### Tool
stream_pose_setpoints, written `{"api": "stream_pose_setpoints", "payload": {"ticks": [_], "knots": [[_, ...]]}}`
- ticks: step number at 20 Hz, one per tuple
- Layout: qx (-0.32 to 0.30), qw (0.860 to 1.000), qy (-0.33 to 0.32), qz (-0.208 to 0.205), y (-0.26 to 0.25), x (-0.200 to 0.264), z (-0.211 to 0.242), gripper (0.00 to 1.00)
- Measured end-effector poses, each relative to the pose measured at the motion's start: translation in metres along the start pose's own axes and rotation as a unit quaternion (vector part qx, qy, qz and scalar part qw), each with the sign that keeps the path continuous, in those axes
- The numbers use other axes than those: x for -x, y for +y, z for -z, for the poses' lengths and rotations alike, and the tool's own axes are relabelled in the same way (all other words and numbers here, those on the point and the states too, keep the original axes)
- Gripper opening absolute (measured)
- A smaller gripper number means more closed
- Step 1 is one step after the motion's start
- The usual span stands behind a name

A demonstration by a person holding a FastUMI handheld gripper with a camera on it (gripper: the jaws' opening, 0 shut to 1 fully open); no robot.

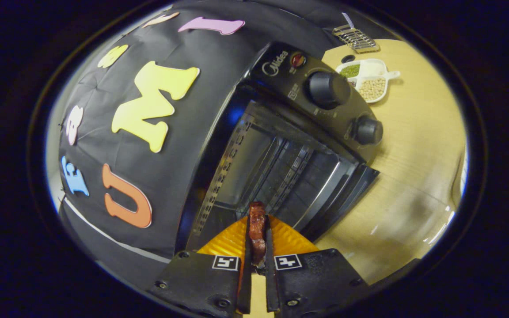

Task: Open the toaster oven, put the food inside, and close the toaster oven door.

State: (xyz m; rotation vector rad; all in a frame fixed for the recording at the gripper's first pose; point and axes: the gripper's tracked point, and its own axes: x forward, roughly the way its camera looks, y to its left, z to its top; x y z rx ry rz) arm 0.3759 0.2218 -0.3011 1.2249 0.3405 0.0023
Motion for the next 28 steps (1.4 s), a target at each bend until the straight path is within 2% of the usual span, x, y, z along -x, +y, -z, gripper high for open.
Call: {"api": "stream_pose_setpoints", "payload": {"ticks": [3, 7, 9, 11, 13, 15, 16, 19, 22, 28], "knots": [[0.003, 1.000, -0.004, 0.010, 0.002, -0.021, 0.011, 0.16], [0.037, 0.999, -0.007, 0.030, -0.008, -0.034, 0.016, 0.18], [0.080, 0.995, -0.013, 0.061, -0.021, -0.033, 0.008, 0.22], [0.137, 0.985, -0.031, 0.096, -0.033, -0.026, -0.001, 0.39], [0.204, 0.972, -0.048, 0.103, -0.033, -0.020, -0.016, 0.52], [0.279, 0.952, -0.053, 0.117, -0.029, -0.009, -0.027, 0.85], [0.295, 0.947, -0.052, 0.118, -0.025, -0.004, -0.029, 1.00], [0.313, 0.942, -0.032, 0.115, -0.028, 0.007, -0.022, 1.00], [0.365, 0.923, -0.007, 0.121, -0.025, 0.030, -0.008, 1.00], [0.435, 0.893, 0.025, 0.113, -0.016, 0.090, 0.008, 1.00]]}}
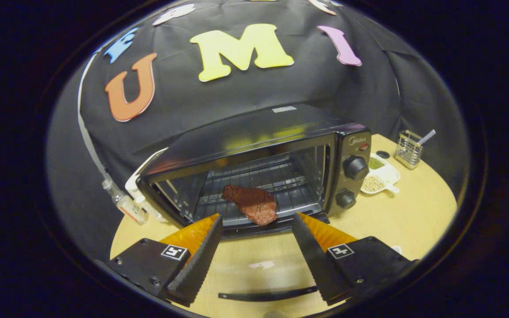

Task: Open the toaster oven, put the food inside, and close the toaster oven door.

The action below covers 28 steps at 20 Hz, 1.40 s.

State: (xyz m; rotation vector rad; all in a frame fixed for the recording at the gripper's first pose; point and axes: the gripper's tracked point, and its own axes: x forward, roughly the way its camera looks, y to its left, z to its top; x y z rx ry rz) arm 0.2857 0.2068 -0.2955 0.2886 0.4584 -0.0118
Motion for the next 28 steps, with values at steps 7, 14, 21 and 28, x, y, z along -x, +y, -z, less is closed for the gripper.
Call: {"api": "stream_pose_setpoints", "payload": {"ticks": [7, 14, 21, 28], "knots": [[0.069, 0.997, 0.033, 0.000, -0.017, 0.060, 0.035, 1.00], [0.116, 0.990, 0.084, -0.013, -0.022, 0.087, 0.099, 1.00], [0.122, 0.983, 0.139, -0.002, -0.030, 0.085, 0.163, 1.00], [0.121, 0.981, 0.153, 0.018, -0.036, 0.050, 0.174, 1.00]]}}
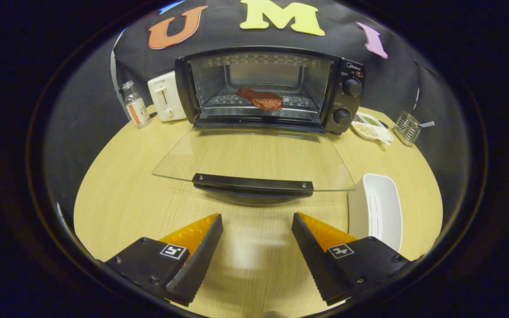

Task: Open the toaster oven, put the food inside, and close the toaster oven door.

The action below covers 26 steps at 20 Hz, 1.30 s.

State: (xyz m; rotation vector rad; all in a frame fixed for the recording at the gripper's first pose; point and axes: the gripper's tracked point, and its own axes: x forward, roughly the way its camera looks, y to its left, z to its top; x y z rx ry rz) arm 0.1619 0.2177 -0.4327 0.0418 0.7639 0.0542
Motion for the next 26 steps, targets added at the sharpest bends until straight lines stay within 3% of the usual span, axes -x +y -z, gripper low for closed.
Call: {"api": "stream_pose_setpoints", "payload": {"ticks": [14, 20, 26], "knots": [[-0.023, 1.000, 0.005, 0.001, 0.001, -0.017, -0.018, 1.00], [-0.021, 1.000, -0.017, 0.006, -0.003, 0.006, -0.055, 1.00], [-0.020, 0.997, -0.069, 0.008, -0.005, 0.018, -0.124, 1.00]]}}
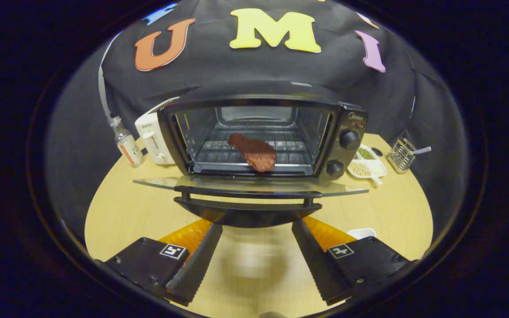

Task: Open the toaster oven, put the food inside, and close the toaster oven door.

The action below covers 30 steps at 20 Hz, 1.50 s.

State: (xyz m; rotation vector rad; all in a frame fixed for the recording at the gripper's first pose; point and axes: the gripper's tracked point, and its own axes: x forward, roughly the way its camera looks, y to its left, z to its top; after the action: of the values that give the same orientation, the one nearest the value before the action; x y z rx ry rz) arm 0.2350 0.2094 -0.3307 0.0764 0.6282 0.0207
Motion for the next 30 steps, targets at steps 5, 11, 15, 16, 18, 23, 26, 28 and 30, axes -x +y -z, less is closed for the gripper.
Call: {"api": "stream_pose_setpoints", "payload": {"ticks": [5, 11, 15, 16, 18, 23, 26, 28, 30], "knots": [[-0.001, 0.999, -0.042, -0.005, 0.000, 0.008, -0.044, 1.00], [-0.012, 0.997, -0.068, -0.030, -0.002, 0.064, -0.046, 1.00], [-0.010, 0.993, -0.114, -0.025, -0.037, 0.132, -0.050, 1.00], [-0.012, 0.992, -0.125, -0.017, -0.053, 0.151, -0.053, 1.00], [-0.017, 0.988, -0.151, 0.003, -0.090, 0.192, -0.062, 1.00], [-0.033, 0.971, -0.233, 0.050, -0.188, 0.291, -0.094, 1.00], [-0.041, 0.959, -0.273, 0.056, -0.238, 0.338, -0.102, 1.00], [-0.053, 0.953, -0.292, 0.054, -0.267, 0.367, -0.103, 1.00], [-0.052, 0.950, -0.306, 0.048, -0.289, 0.387, -0.097, 1.00]]}}
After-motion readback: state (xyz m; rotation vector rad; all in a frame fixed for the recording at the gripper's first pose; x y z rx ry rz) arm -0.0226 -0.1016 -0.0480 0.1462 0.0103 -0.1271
